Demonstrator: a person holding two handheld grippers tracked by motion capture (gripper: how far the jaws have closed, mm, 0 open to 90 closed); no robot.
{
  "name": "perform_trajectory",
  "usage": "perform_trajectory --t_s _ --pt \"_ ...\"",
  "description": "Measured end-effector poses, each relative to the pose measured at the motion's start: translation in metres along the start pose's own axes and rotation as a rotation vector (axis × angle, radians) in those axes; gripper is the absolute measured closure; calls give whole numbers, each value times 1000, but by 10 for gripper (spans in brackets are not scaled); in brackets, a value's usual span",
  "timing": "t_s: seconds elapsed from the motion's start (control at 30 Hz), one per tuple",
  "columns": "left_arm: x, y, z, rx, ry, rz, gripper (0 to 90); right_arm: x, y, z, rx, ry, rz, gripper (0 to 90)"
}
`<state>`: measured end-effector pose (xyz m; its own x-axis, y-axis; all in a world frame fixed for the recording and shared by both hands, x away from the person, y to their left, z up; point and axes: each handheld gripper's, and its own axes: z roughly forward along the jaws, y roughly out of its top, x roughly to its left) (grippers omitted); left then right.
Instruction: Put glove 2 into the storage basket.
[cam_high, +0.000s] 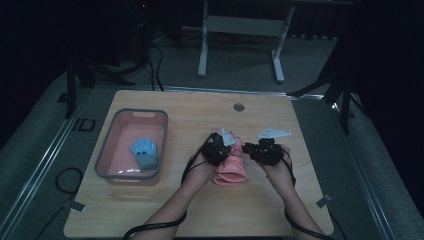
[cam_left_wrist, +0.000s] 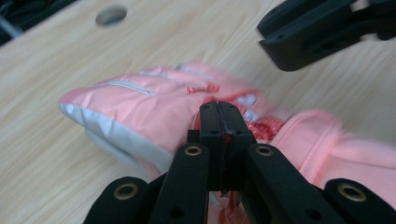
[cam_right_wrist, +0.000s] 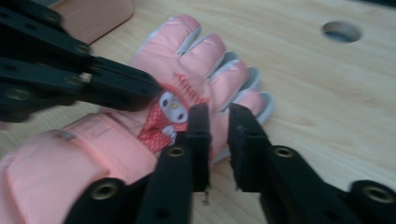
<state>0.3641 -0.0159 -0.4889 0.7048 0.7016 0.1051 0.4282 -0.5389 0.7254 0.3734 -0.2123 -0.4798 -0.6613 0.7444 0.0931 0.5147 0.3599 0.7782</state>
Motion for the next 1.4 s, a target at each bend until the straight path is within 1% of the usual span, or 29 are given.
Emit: perform_trajectory --t_s 0.07,0.1,0.17,0.23,0.3,0.37,0.43,0.47,0.53,0.57,0.63,0.67,0.73,0.77,0.8,0.83,0.87,0.93,0.97,1.0,1.03,1.1,1.13,1.2,1.23,1.27,1.3,1.37,1.4 --pt "2 -6 2 10 -8 -7 899 1 -3 7 0 10 17 613" --pt "2 -9 3 13 -7 -7 900 1 -3 10 0 15 37 578" --pt "3 -16 5 19 5 -8 900 0 -5 19 29 19 64 514" --pt "4 -22 8 17 8 -15 900 -1 -9 27 61 9 87 466" --pt "5 -28 10 8 7 -21 900 -2 -13 34 92 22 118 445" --pt "5 -33 11 -2 4 -25 900 -6 -16 39 117 43 170 417" --pt "6 -37 12 -12 3 -32 900 -9 -18 44 137 60 217 403" --pt "6 -38 12 -12 2 -33 900 -10 -18 47 150 67 230 388" --pt "9 -39 13 -9 -15 -50 900 -14 -19 52 181 101 274 391" --pt "10 -39 13 -7 -23 -57 900 -17 -19 55 191 118 290 407" --pt "12 -39 14 -6 -36 -63 900 -21 -21 60 205 174 323 473" --pt "12 -39 14 -6 -43 -69 900 -23 -21 61 208 189 330 521" --pt "11 -38 14 -5 -45 -68 900 -20 -21 61 198 180 285 642" --pt "10 -37 14 -10 -49 -78 900 -17 -21 60 202 168 272 691" --pt "10 -35 13 -8 -52 -82 900 -12 -19 59 206 135 228 732" --pt "10 -33 11 -5 -57 -92 896 -9 -18 58 207 116 203 753" --pt "11 -30 7 -10 -80 -114 865 -5 -16 58 211 93 179 769" --pt "14 -24 -3 -21 -117 -159 737 0 -15 57 214 68 147 776" --pt "16 -22 -10 -36 -118 -183 651 2 -15 57 214 56 136 777" --pt "19 -20 -15 -46 -120 -211 521 3 -15 57 212 51 136 777" --pt "22 -18 -20 -47 -110 -236 459 3 -15 57 209 47 128 777" --pt "29 -19 -24 -44 -104 -293 408 3 -16 57 200 44 126 777" --pt "31 -20 -23 -30 -80 -308 389 3 -17 57 196 42 120 777" --pt "36 -26 -15 25 -67 -332 371 5 -17 57 198 31 118 776" --pt "38 -30 -10 52 -59 -339 359 6 -16 57 198 25 105 776" --pt "40 -36 -4 67 -73 -379 357 7 -16 56 200 20 98 776" --pt "45 -42 1 68 -101 -430 347 8 -15 57 204 15 90 777" --pt "50 -49 9 65 -136 -479 305 9 -15 57 209 7 81 777" --pt "50 -52 12 59 -151 -495 308 9 -15 57 211 4 75 777"
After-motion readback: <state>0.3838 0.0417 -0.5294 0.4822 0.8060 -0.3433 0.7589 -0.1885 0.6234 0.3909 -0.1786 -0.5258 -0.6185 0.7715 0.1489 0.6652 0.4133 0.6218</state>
